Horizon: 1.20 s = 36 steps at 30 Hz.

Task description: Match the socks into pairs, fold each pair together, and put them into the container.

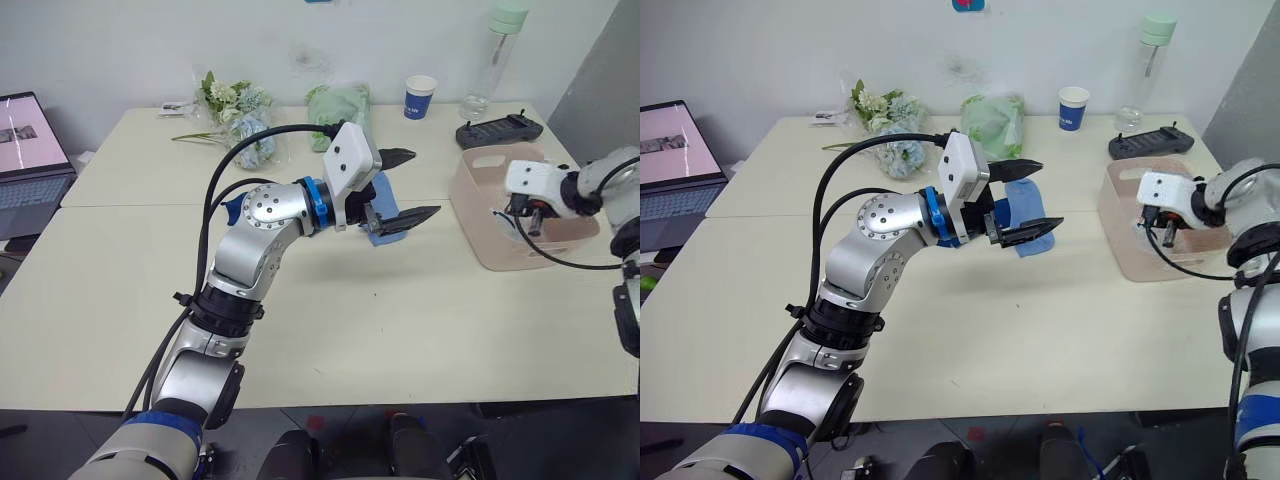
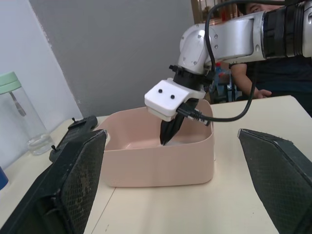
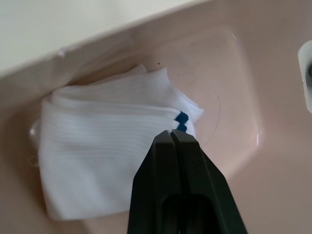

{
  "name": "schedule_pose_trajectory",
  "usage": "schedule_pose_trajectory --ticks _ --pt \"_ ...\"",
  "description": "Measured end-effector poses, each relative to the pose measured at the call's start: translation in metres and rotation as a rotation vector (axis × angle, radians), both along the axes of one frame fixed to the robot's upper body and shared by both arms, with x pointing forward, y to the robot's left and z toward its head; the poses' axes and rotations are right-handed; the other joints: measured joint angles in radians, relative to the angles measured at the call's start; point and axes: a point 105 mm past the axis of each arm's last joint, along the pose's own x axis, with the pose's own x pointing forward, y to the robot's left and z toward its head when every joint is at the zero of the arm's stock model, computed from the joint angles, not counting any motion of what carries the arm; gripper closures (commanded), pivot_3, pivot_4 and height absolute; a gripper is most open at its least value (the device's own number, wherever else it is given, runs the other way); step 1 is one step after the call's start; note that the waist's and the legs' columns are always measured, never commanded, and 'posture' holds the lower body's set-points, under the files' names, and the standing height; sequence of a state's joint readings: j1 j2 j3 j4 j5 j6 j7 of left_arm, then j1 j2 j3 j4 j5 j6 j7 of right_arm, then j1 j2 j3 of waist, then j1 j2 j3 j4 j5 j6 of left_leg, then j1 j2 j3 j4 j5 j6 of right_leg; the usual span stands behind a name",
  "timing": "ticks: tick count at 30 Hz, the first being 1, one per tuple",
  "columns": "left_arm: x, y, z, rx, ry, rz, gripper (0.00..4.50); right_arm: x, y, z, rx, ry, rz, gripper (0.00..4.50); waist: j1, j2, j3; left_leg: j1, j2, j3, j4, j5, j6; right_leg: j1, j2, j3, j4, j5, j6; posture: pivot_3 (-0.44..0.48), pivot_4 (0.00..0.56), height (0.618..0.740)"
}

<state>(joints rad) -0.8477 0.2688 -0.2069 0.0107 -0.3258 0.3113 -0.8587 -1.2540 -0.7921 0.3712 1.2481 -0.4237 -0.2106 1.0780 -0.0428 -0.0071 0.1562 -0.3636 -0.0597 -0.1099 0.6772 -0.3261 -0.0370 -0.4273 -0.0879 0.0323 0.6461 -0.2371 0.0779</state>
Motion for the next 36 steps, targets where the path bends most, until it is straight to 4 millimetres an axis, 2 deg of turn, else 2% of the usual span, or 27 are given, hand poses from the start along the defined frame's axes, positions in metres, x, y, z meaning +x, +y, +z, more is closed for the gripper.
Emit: schedule_pose_trajectory --ticks 5,7,9,12,15,16,17,19,20,21,23,24,25,27,30,32,34,36 --pt "0.0 0.003 -0.004 0.012 0.007 0.012 0.0 -0.002 -0.011 -0.027 -0.11 0.027 -0.032 4.49 0.001 0.0 0.0 0.0 0.0 0.0 0.0 0.0 0.0 0.0 0.0 0.001 0.0 0.0 0.0 0.0 0.15 0.74" --pt "0.001 0.005 -0.005 0.018 0.012 0.019 0.0 -0.001 -0.013 -0.027 -0.109 0.017 -0.039 4.49 0.0 0.0 0.0 0.0 0.0 0.0 0.0 0.0 0.0 0.0 0.0 0.001 0.0 0.0 0.0 0.0 0.15 0.74" --pt "0.001 0.008 -0.006 0.024 0.012 0.026 0.0 0.002 -0.011 -0.016 -0.102 -0.016 -0.04 4.49 0.0 0.0 0.0 0.0 0.0 0.0 0.0 0.0 0.0 -0.001 0.0 0.002 0.0 0.0 0.0 0.0 0.15 0.74" --pt "0.001 0.014 -0.007 0.028 0.012 0.047 0.0 0.01 -0.011 0.019 -0.08 -0.13 -0.052 4.49 -0.003 0.0 0.0 0.0 0.0 0.0 0.0 0.0 0.0 -0.003 0.0 0.003 0.001 0.0 0.0 0.0 0.15 0.74" --pt "0.004 0.029 -0.012 0.025 0.029 0.104 0.0 0.015 -0.017 0.076 -0.061 -0.333 -0.081 4.49 -0.006 0.0 0.0 0.0 0.0 0.0 -0.001 0.0 0.0 -0.005 0.001 0.005 0.002 0.0 0.0 0.0 0.15 0.74" --pt "0.006 0.037 -0.015 0.024 0.043 0.133 0.0 0.016 -0.016 0.099 -0.027 -0.417 -0.087 4.49 -0.008 0.0 0.0 0.0 0.0 0.0 -0.001 0.0 0.0 -0.005 0.001 0.005 0.002 0.0 0.0 0.0 0.15 0.74" --pt "0.009 0.042 -0.017 0.016 0.052 0.158 0.0 0.016 -0.013 0.114 0.006 -0.476 -0.084 4.49 -0.009 0.0 0.0 0.0 0.0 0.0 -0.002 0.0 0.0 -0.005 0.001 0.006 0.002 0.0 0.0 0.0 0.15 0.74" --pt "0.011 0.054 -0.02 -0.005 0.064 0.214 0.0 0.02 0.006 0.133 0.128 -0.575 -0.048 4.31 -0.015 0.0 0.0 0.0 0.001 0.001 -0.001 0.0 0.0 -0.005 0.001 0.007 0.002 0.001 0.001 0.0 0.15 0.74" --pt "0.014 0.062 -0.023 -0.016 0.071 0.259 0.0 0.024 0.026 0.137 0.226 -0.607 0.0 4.11 -0.019 0.0 0.0 0.0 0.001 0.002 -0.001 0.0 0.0 -0.005 0.002 0.008 0.003 0.001 0.001 0.0 0.15 0.74" --pt "0.017 0.074 -0.029 -0.029 0.079 0.328 0.0 0.026 0.05 0.135 0.363 -0.628 0.059 3.87 -0.024 -0.002 -0.002 0.002 0.003 0.001 -0.001 0.0 0.0 -0.004 0.003 0.008 0.003 0.001 0.001 0.0 0.15 0.74" --pt "0.023 0.098 -0.044 -0.036 0.113 0.457 0.0 0.025 0.093 0.112 0.578 -0.581 0.146 3.2 -0.037 -0.005 -0.003 0.004 0.006 -0.001 -0.001 0.0 0.0 -0.002 0.006 0.007 0.003 0.001 0.001 0.0 0.15 0.74" --pt "0.025 0.107 -0.051 -0.035 0.131 0.504 0.0 0.023 0.111 0.094 0.656 -0.538 0.165 2.87 -0.036 -0.004 -0.003 0.002 0.006 -0.003 0.0 0.0 0.0 -0.003 0.005 0.006 0.004 0.001 0.001 0.0 0.15 0.74" --pt "0.024 0.118 -0.058 -0.037 0.148 0.556 0.0 0.016 0.126 0.066 0.716 -0.474 0.18 2.45 -0.031 -0.004 -0.003 -0.001 0.01 -0.004 0.0 0.0 0.0 -0.005 0.004 0.006 0.004 0.001 0.001 0.0 0.15 0.74" --pt "0.023 0.134 -0.067 -0.042 0.177 0.634 0.0 0.01 0.136 0.034 0.76 -0.408 0.143 1.79 -0.01 -0.004 -0.003 -0.008 0.004 -0.004 0.003 0.0 0.001 -0.013 -0.001 0.007 0.007 0.002 0.001 0.0 0.15 0.74" --pt "0.019 0.162 -0.077 -0.082 0.197 0.779 0.0 0.0 0.148 0.021 0.852 -0.437 0.084 0.73 -0.002 -0.005 -0.004 -0.011 0.002 -0.005 0.004 0.0 0.001 -0.015 -0.002 0.007 0.003 0.003 0.004 0.0 0.15 0.74" --pt "0.007 0.187 -0.103 -0.124 0.263 0.903 0.0 -0.014 0.158 -0.003 0.949 -0.455 0.022 0.04 -0.003 -0.006 -0.01 -0.007 0.003 -0.005 0.001 0.0 0.0 -0.013 -0.001 0.006 0.001 0.003 0.003 0.0 0.15 0.74" --pt "-0.007 0.204 -0.133 -0.121 0.349 0.985 0.0 -0.026 0.156 -0.04 0.986 -0.416 -0.095 0.04 0.0 -0.006 -0.009 -0.007 0.002 -0.006 0.0 0.0 0.0 -0.014 -0.001 0.007 0.003 0.003 0.003 0.0 0.15 0.74" --pt "-0.02 0.215 -0.154 -0.109 0.396 1.042 0.0 -0.042 0.147 -0.073 0.988 -0.409 -0.216 0.04 0.009 -0.006 -0.009 -0.006 0.002 -0.005 0.001 0.0 0.001 -0.014 -0.001 0.008 0.004 0.004 0.003 0.0 0.15 0.74"
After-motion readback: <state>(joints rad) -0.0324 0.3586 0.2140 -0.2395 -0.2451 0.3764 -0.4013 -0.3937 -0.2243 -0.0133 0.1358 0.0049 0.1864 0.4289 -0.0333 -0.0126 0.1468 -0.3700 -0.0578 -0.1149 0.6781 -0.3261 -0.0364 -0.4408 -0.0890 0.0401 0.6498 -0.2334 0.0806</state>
